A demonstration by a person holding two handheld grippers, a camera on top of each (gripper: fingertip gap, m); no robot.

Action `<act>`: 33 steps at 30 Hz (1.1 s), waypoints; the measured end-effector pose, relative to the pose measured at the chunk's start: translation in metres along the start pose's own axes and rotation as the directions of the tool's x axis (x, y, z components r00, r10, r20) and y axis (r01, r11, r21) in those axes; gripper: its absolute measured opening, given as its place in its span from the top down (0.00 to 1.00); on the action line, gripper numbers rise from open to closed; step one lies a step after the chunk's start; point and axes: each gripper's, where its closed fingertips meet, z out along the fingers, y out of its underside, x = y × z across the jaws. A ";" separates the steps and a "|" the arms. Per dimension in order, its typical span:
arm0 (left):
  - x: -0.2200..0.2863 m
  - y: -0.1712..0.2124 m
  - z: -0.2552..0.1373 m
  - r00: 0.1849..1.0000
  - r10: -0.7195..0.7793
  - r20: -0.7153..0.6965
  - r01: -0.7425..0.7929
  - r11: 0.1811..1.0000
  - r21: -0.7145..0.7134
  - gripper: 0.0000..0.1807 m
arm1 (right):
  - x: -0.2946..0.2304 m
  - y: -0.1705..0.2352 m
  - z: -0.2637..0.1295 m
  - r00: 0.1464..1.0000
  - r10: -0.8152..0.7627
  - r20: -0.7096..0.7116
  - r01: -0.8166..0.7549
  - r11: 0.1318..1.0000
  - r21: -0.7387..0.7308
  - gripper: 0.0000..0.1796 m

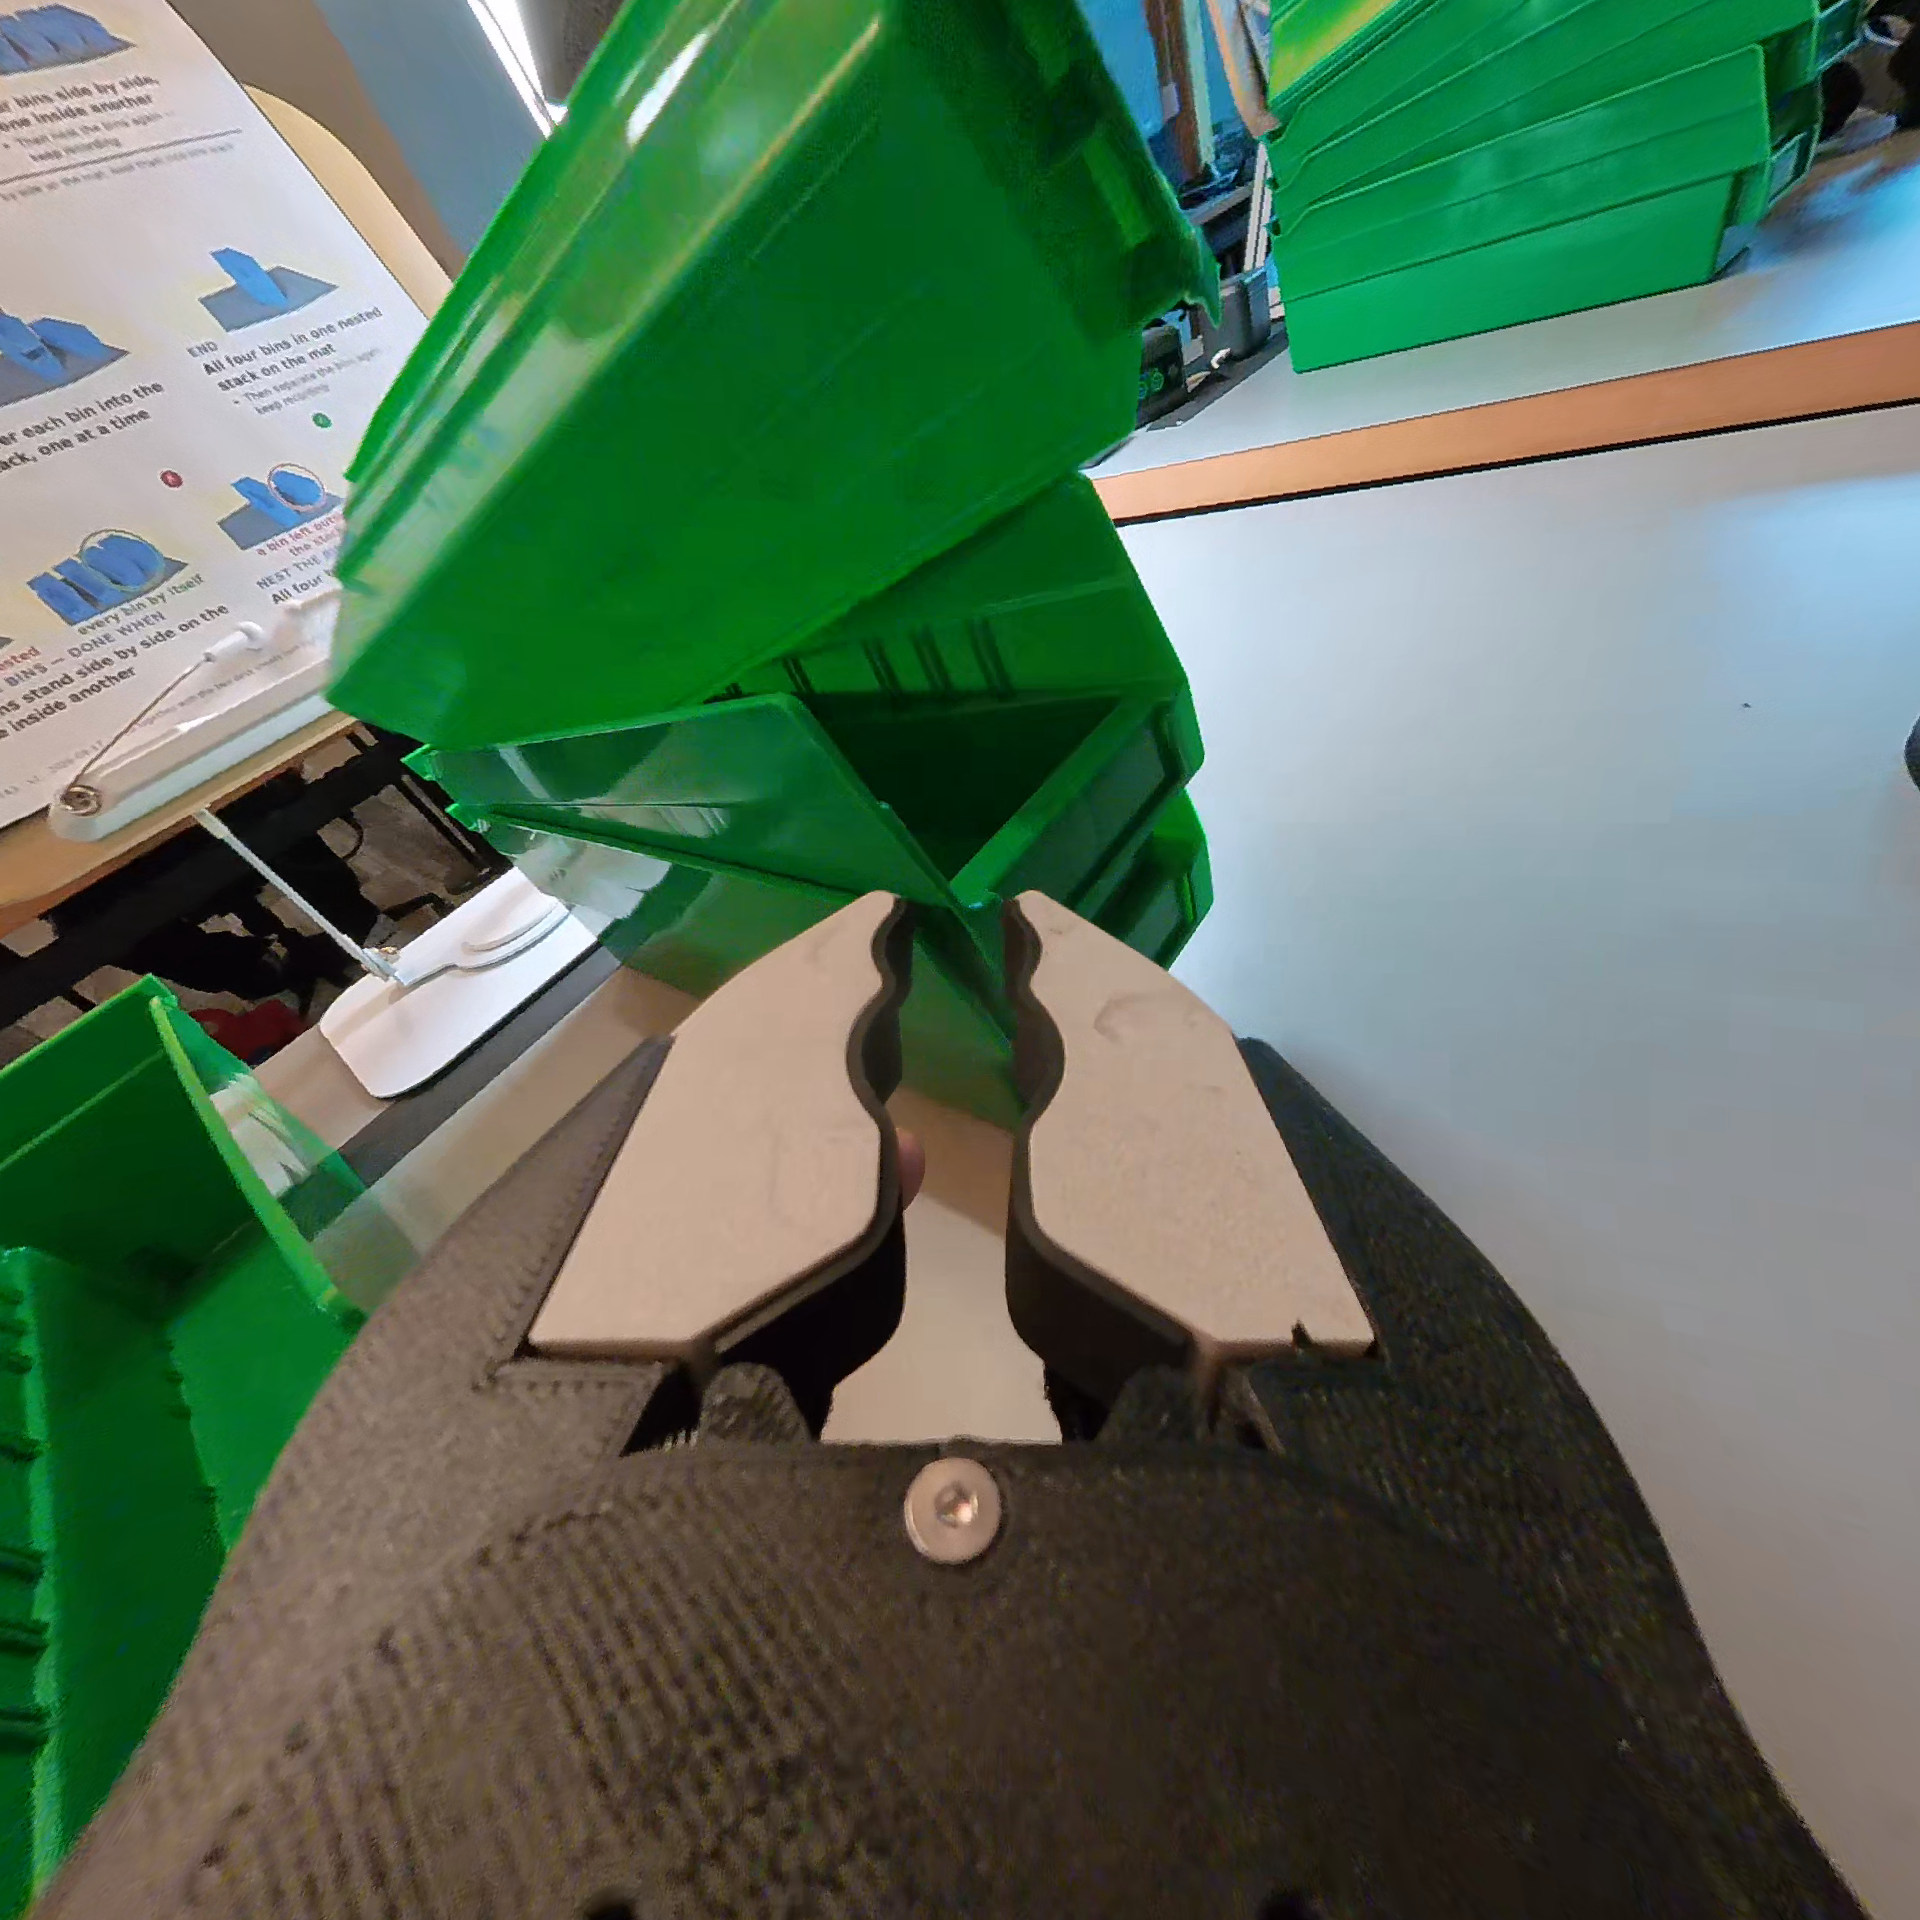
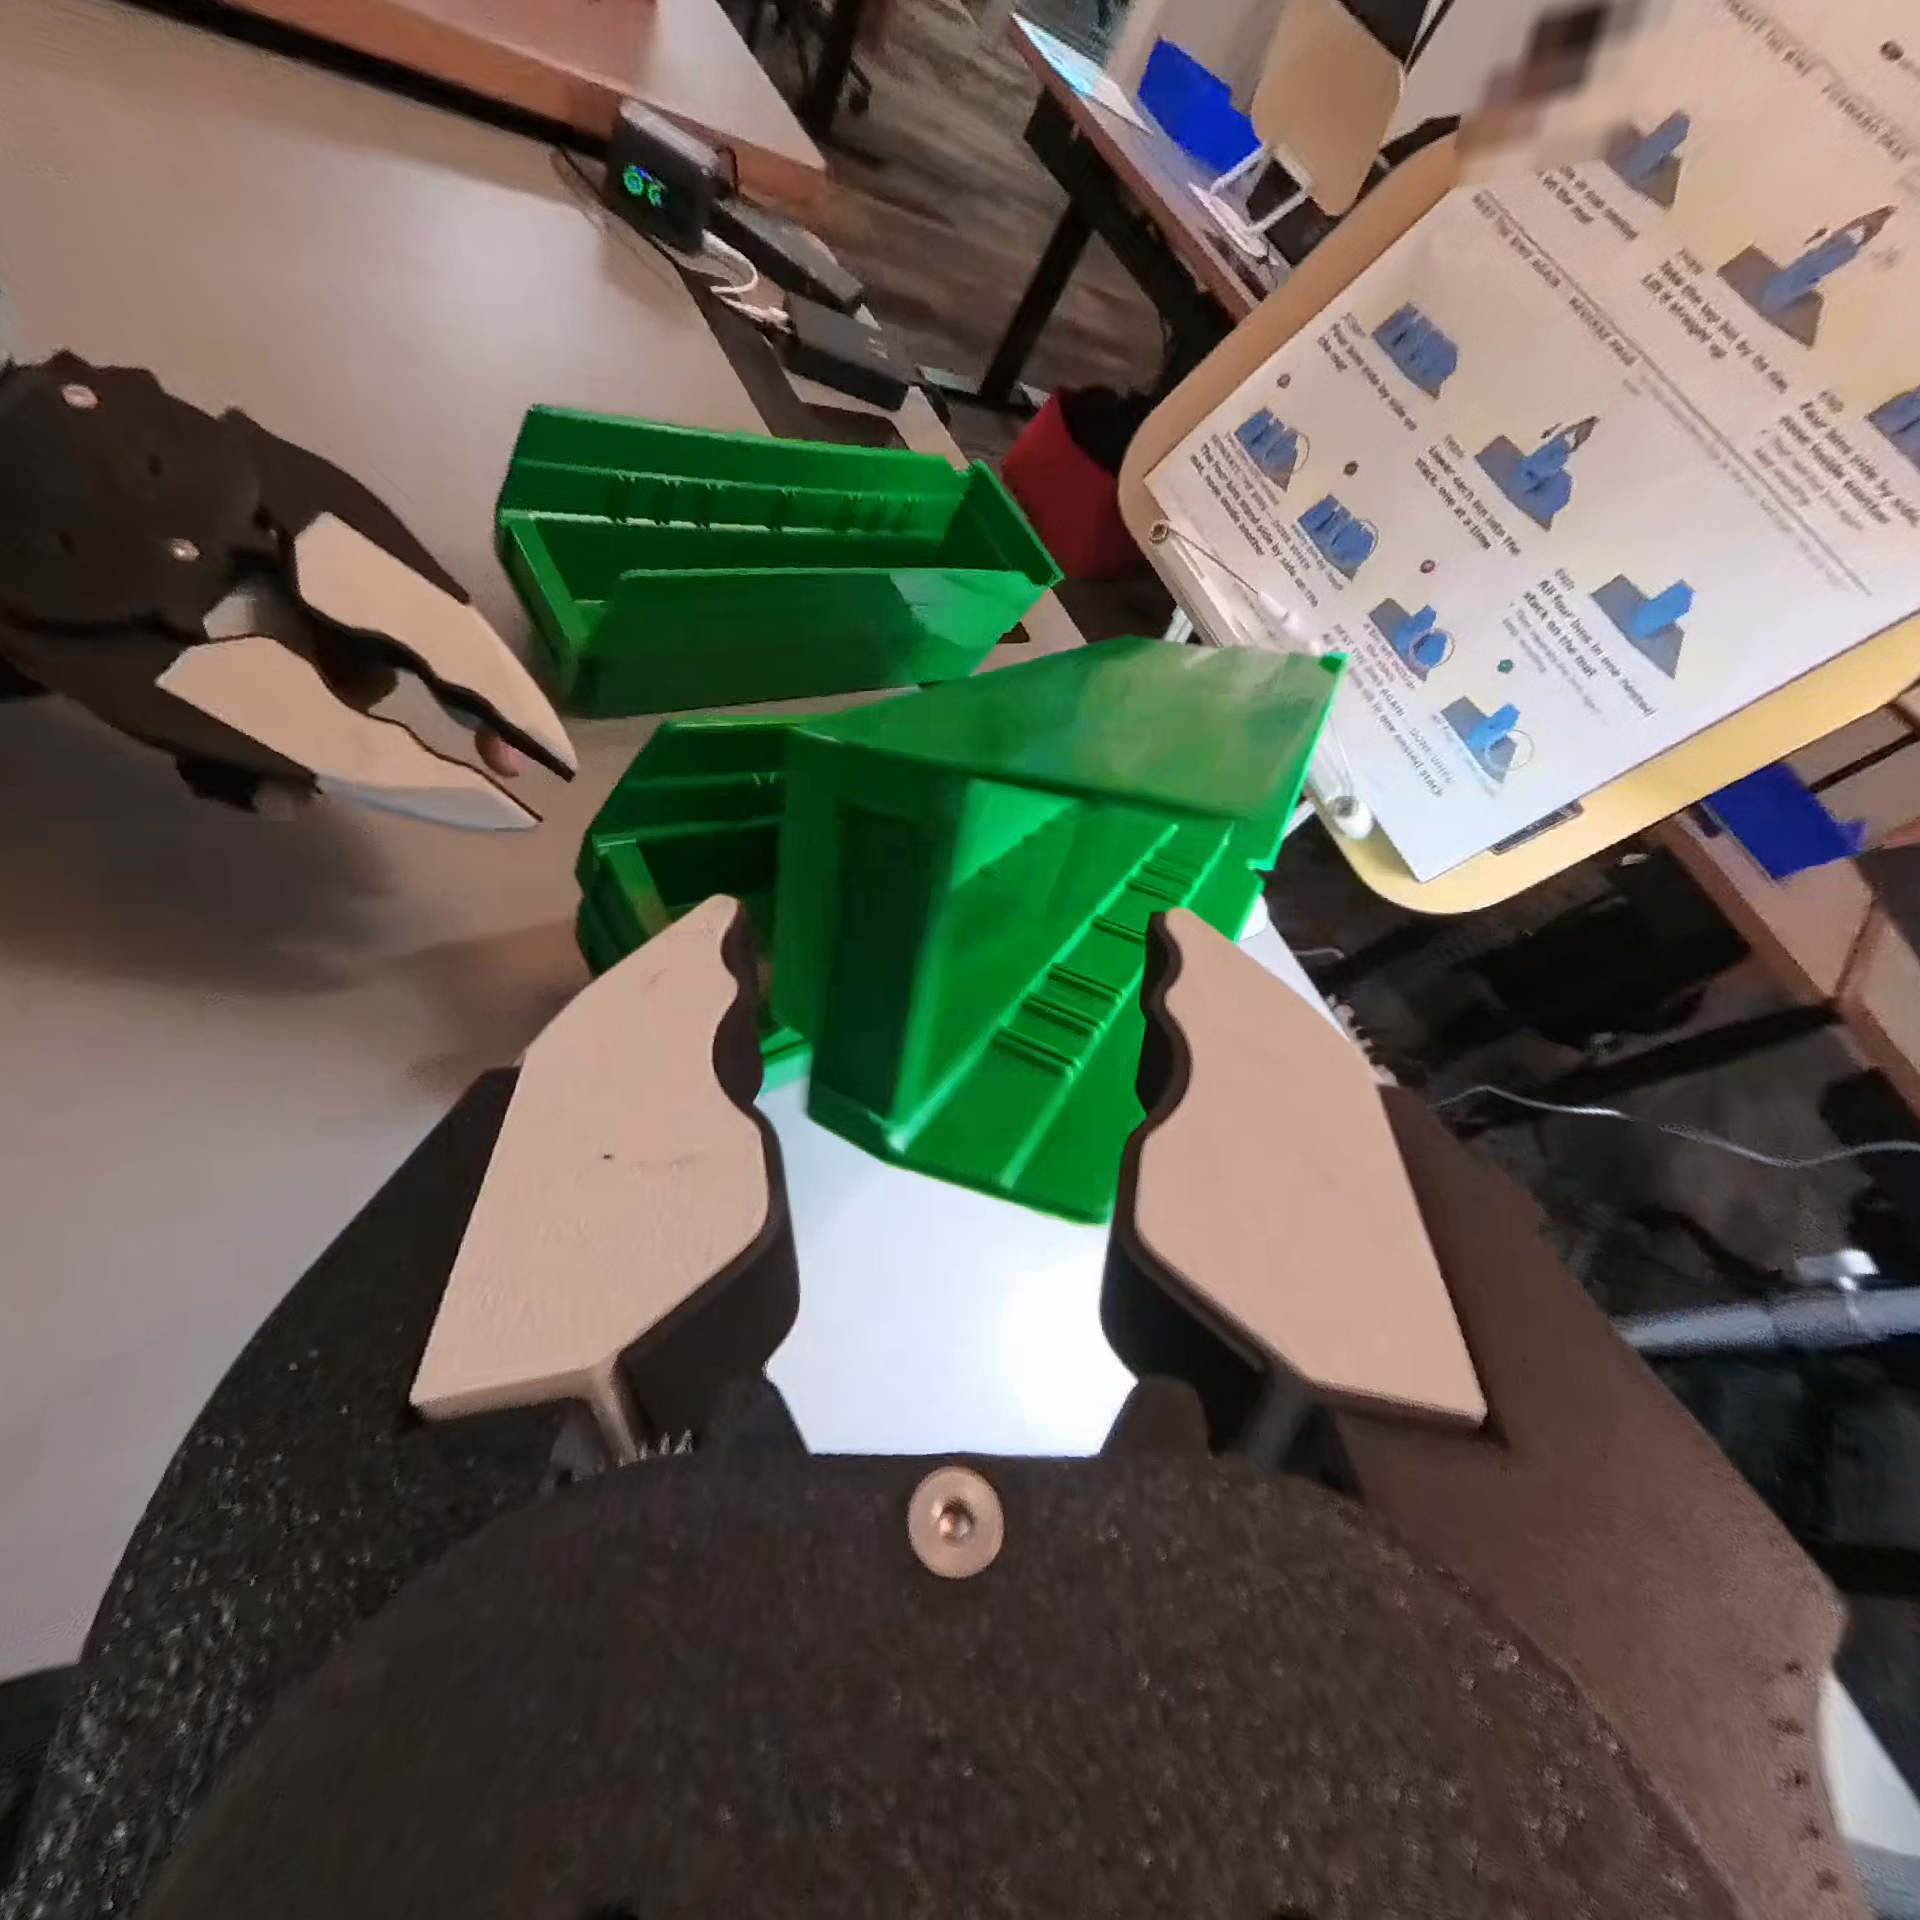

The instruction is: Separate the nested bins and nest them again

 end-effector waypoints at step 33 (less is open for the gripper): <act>-0.015 0.007 -0.009 0.998 -0.064 -0.005 0.064 0.998 -0.014 0.91 | -0.082 0.046 0.119 0.941 -0.218 0.258 0.329 0.769 -0.548 0.84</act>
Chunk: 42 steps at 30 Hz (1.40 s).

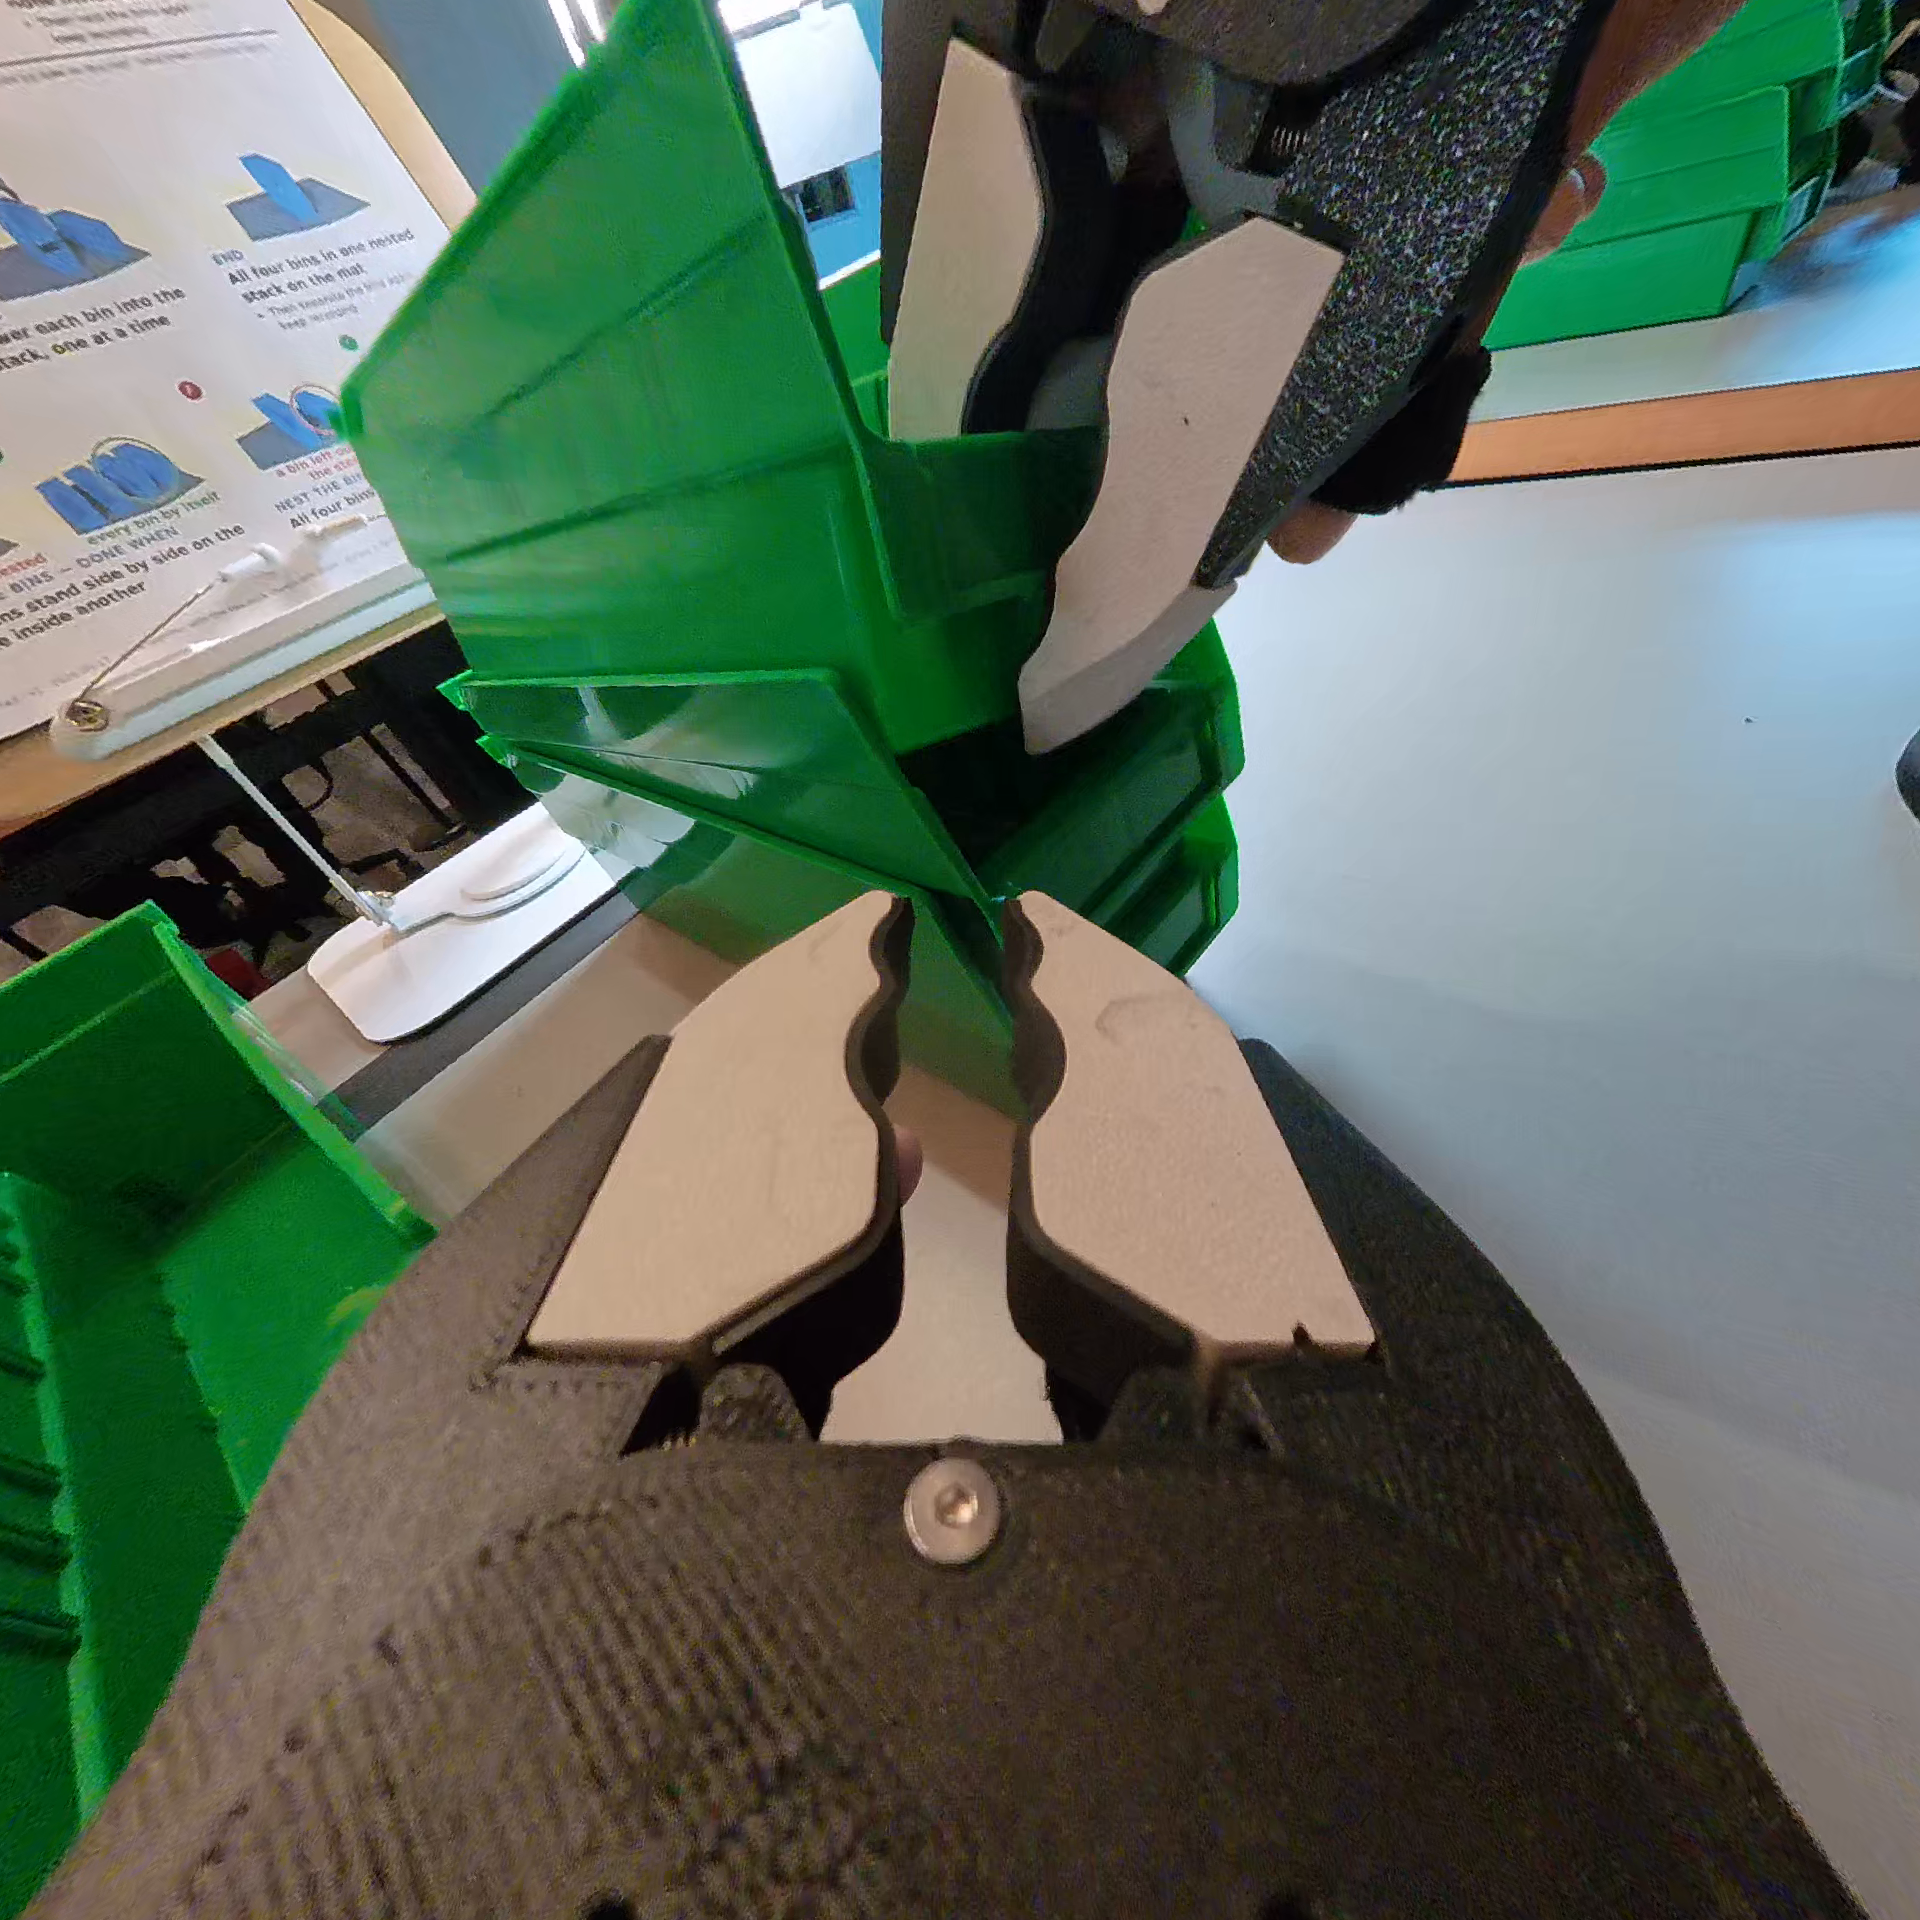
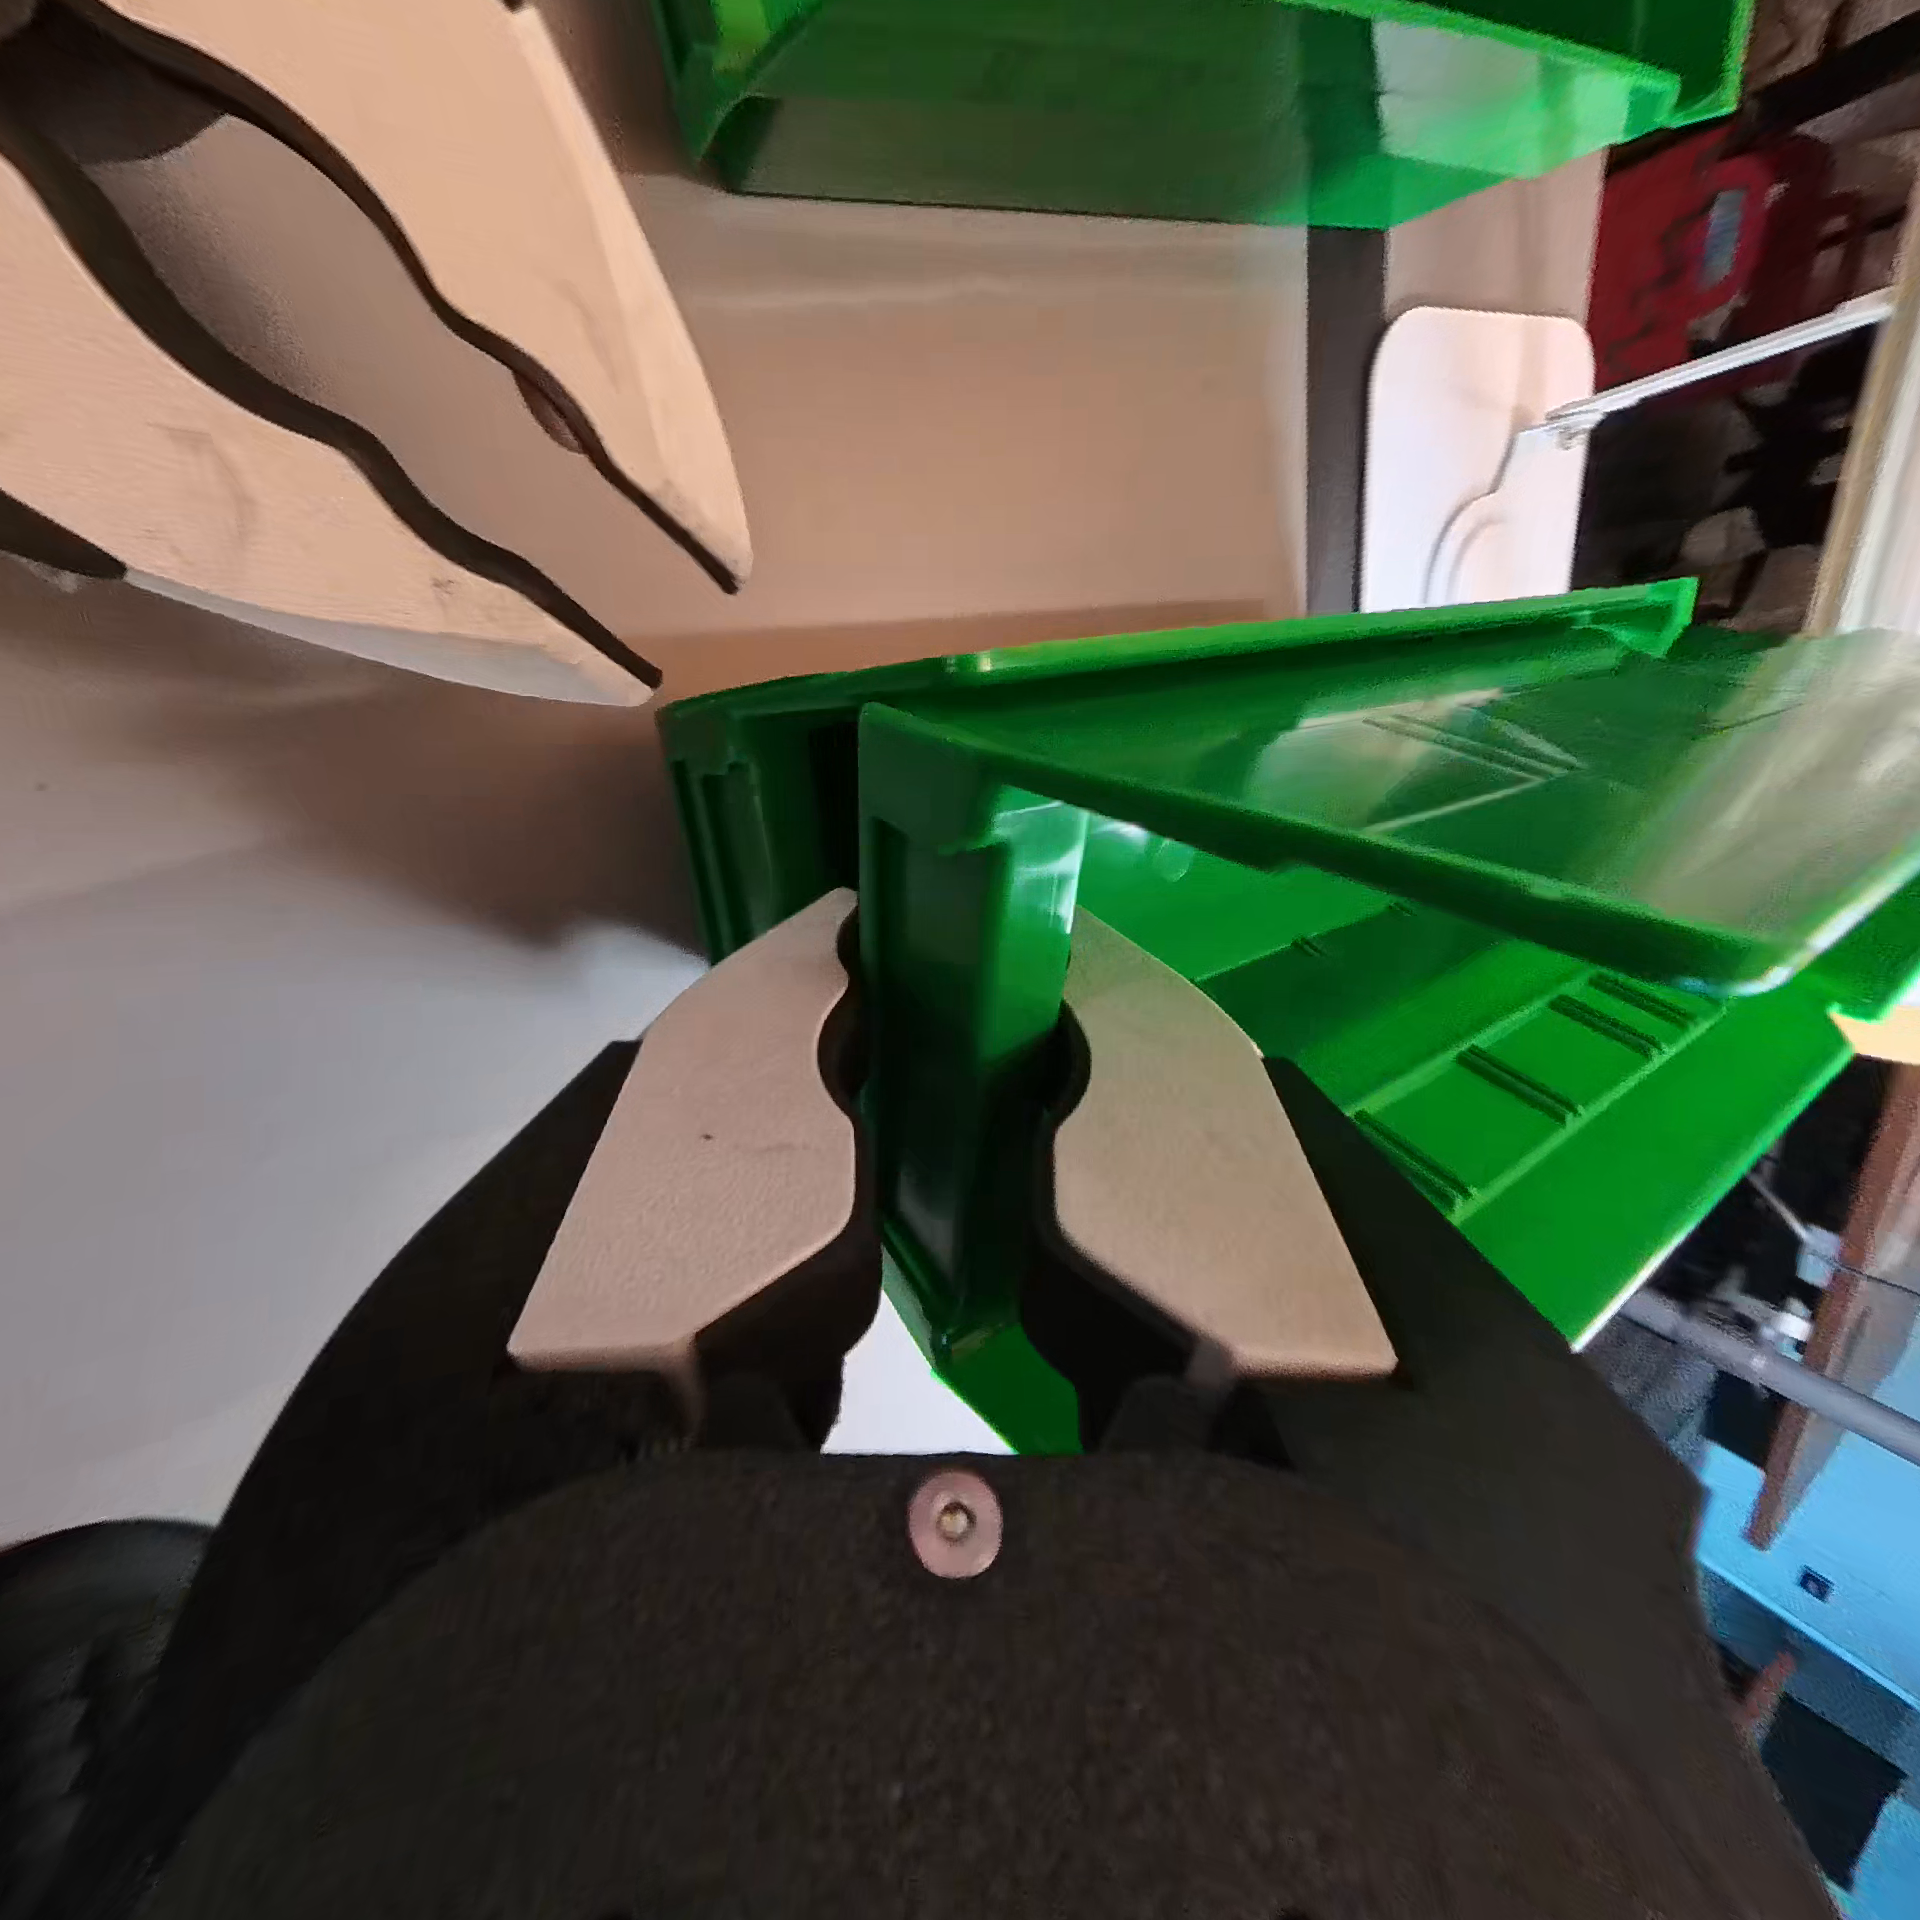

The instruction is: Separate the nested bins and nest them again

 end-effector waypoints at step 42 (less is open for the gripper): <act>-0.016 0.039 -0.035 0.990 -0.128 0.056 0.135 0.981 -0.136 0.88 | -0.010 0.211 0.021 0.985 0.126 -0.116 -0.135 0.988 -0.069 0.76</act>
